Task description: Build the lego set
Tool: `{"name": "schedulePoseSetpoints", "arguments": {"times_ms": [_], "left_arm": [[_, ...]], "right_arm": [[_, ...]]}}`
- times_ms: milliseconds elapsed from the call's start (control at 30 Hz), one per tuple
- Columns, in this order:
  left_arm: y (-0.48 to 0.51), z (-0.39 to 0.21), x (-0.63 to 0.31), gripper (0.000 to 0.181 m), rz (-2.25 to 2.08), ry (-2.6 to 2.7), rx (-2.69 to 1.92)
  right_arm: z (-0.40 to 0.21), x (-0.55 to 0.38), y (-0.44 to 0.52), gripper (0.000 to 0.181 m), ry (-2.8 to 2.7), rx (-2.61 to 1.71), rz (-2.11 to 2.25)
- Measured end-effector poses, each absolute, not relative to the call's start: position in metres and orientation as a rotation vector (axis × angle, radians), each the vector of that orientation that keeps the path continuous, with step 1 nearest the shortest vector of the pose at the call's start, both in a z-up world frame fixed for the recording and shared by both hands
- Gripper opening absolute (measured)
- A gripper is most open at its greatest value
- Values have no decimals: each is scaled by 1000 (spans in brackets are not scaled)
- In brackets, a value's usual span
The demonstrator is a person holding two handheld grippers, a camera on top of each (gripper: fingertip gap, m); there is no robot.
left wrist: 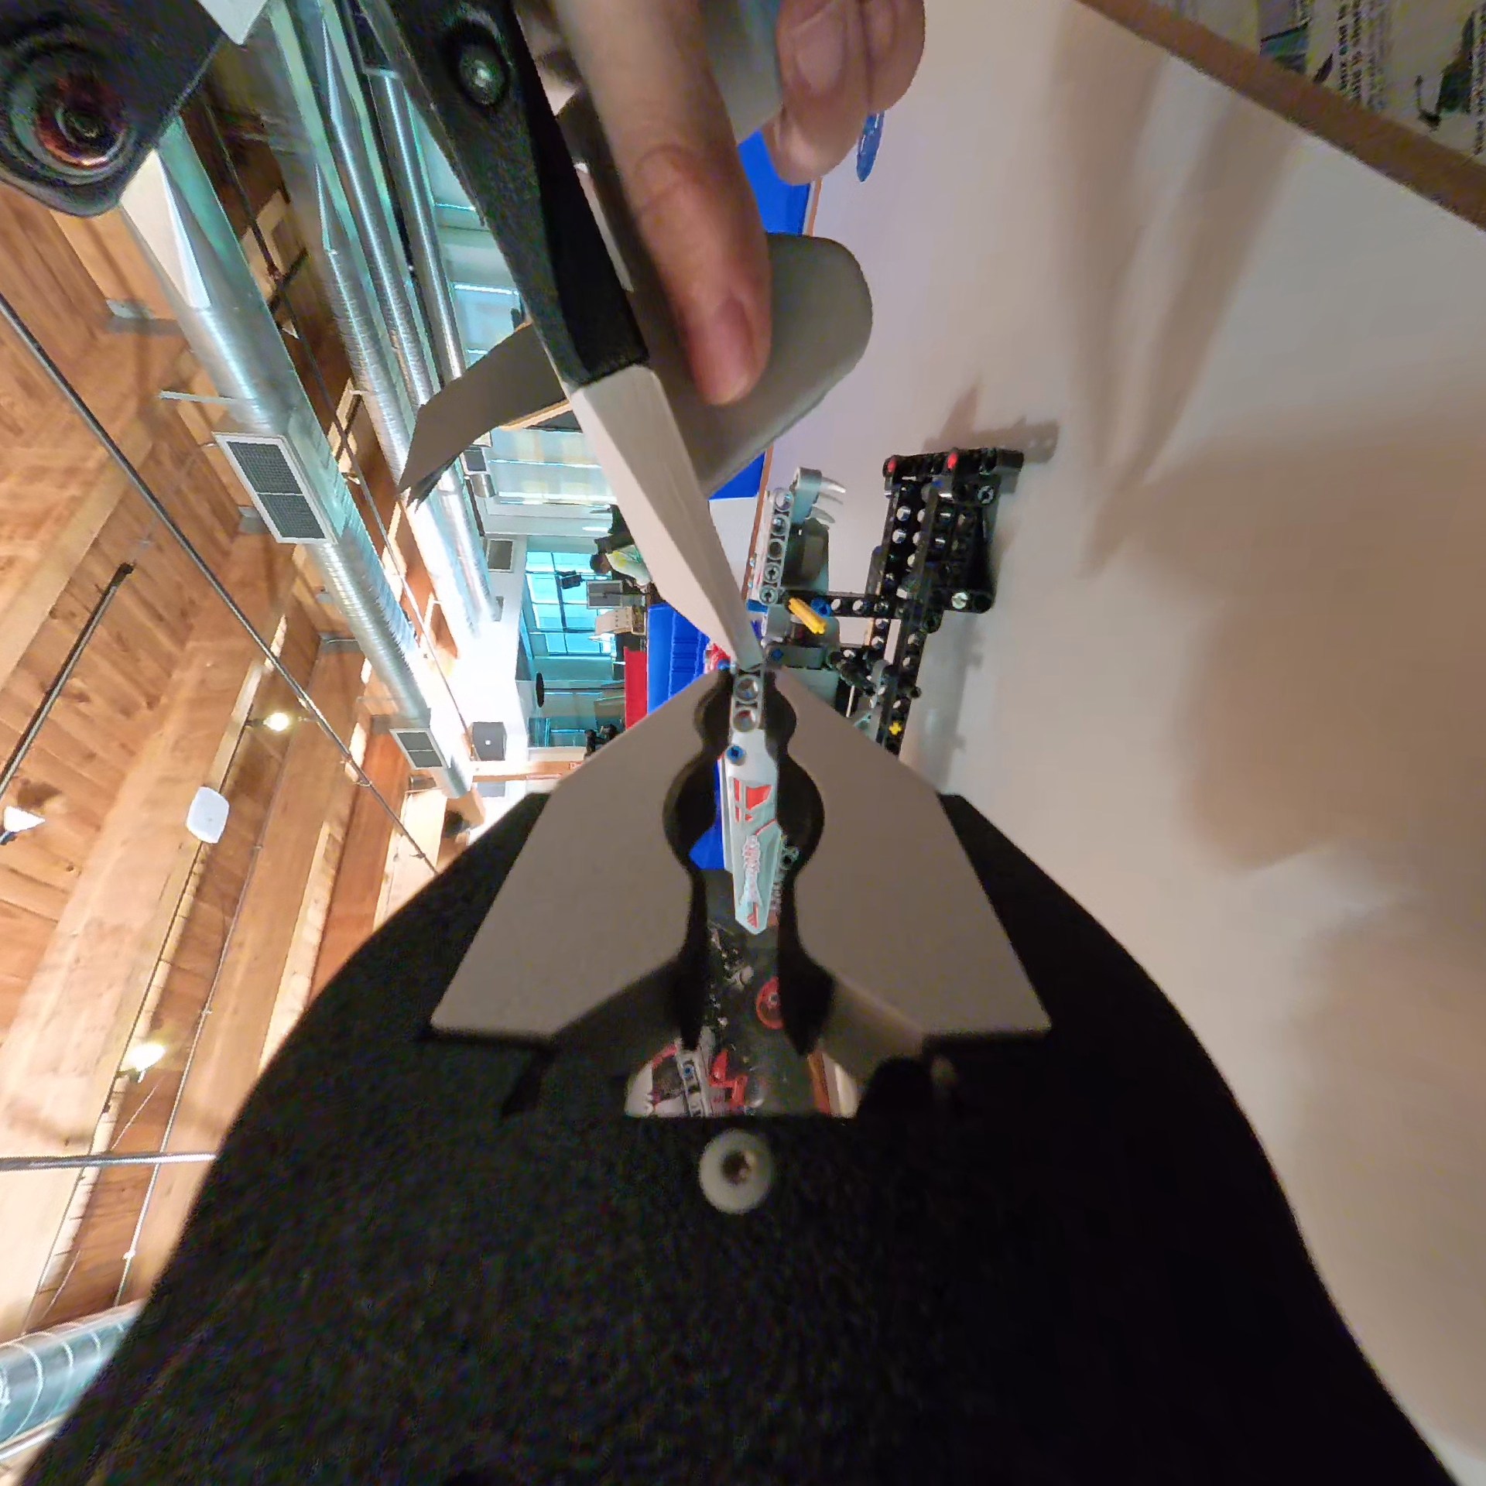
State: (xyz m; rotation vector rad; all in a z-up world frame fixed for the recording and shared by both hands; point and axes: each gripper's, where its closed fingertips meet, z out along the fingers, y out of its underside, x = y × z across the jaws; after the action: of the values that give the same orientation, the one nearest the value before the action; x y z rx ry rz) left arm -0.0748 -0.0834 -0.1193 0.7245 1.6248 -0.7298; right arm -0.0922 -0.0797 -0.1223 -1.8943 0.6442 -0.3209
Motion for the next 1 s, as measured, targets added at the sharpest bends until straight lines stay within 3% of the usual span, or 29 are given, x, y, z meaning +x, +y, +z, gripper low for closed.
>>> {"name": "schedulePoseSetpoints", "arguments": {"times_ms": [667,767,1000], "left_arm": [[-77,-109,-76,4,-723,1537,674],[-75,-108,-75,4,-721,1538,666],[-84,-106,-65,4,-725,1507,719]], "right_arm": [[-120,-91,-77,9,629,-1854,-317],[-121,-88,-84,25,637,-1879,-367],[-94,-50,-123,84,737,-1754,-496]]}}
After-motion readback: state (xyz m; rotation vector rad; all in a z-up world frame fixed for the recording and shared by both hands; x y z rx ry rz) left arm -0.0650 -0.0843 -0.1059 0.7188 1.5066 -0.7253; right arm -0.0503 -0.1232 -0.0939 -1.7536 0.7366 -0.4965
